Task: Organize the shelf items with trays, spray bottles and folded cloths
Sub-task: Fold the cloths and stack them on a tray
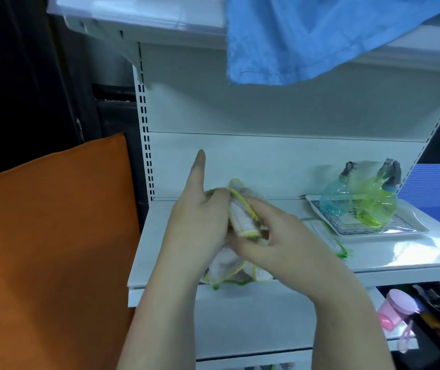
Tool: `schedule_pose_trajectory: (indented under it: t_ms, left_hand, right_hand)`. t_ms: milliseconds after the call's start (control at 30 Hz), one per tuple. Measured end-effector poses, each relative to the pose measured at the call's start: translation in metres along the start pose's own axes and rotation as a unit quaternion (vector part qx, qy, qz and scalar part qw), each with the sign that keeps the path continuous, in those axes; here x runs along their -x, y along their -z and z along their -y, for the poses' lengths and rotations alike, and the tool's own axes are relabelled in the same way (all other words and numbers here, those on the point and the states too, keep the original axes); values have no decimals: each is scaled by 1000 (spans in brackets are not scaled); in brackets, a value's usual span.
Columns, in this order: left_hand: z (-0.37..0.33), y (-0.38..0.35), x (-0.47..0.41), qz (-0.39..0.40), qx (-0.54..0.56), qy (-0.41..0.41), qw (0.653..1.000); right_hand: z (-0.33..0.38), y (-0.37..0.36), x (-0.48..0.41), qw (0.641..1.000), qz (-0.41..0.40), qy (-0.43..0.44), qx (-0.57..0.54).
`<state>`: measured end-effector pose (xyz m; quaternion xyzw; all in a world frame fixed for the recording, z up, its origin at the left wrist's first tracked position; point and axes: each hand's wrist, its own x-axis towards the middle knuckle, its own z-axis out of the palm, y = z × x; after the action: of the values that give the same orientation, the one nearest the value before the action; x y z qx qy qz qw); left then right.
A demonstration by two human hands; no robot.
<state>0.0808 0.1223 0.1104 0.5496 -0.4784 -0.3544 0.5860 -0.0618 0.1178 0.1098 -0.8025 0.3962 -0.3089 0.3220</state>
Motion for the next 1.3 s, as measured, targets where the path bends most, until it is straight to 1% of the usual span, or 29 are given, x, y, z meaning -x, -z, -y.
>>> schedule_pose_trajectory:
  t_ms: [67,133,167,267,367,400,467,533,567,600,667,733,767,833,900,967,1000,1067,1133,1200,1300]
  left_hand:
    - [-2,-8,1,29,27,11,999]
    - [-3,-15,4,39,44,7,998]
    - [-3,-16,4,35,45,3,998]
    - [-1,-19,3,29,21,-8,999]
    - [0,-24,4,30,63,-26,997]
    - [1,-25,4,21,73,-35,997]
    - [6,-30,1,-29,87,-52,994]
    - [15,-32,-7,-64,56,-70,994]
    - [19,-33,-11,-59,27,-64,996]
    - [23,-33,-15,-33,13,-47,998]
    - [27,-35,-19,57,47,1,997]
    - [32,-37,-23,107,91,28,990]
    - [33,-40,-24,106,107,27,988]
    - [28,-47,-25,74,116,-7,990]
    - [23,-56,-26,41,85,-47,994]
    - [18,-65,-27,19,56,-82,995]
    - [16,-71,-28,4,48,-95,994]
    - [9,-80,-30,-32,42,-107,993]
    - [0,-91,-33,-48,41,-114,991]
    - [-6,-101,-37,-56,42,-95,993]
    - [-10,-118,-43,-76,51,-46,995]
  right_hand:
    - [-10,5,2,999,-44,-6,28]
    - [-18,9,4,996,-89,-10,20]
    - [-21,10,5,995,-98,-12,13]
    - [-30,11,7,996,-93,-12,0]
    - [-37,9,5,991,-132,-12,-20]
    - [-38,9,4,988,-153,-10,-35]
    - [-41,9,1,977,-199,-10,-77]
    - [-42,10,-3,963,-230,-12,-143]
    - [-42,11,-4,952,-238,-12,-191]
    - [-43,13,-5,939,-244,-12,-242]
    - [-45,18,-7,917,-246,-15,-313]
    - [-51,24,-8,912,-256,-15,-320]
    - [-54,28,-10,910,-265,-16,-317]
    - [-60,36,-15,911,-292,-31,-290]
    - [-66,44,-20,918,-317,-64,-228]
    - [-71,53,-25,925,-322,-80,-184]
    - [-74,59,-28,928,-318,-77,-181]
    - [-80,68,-36,930,-310,-67,-186]
    - [-86,76,-43,927,-308,-62,-203]
    - [-91,84,-48,917,-284,-71,-272]
    - [-106,96,-49,885,-175,-130,-412]
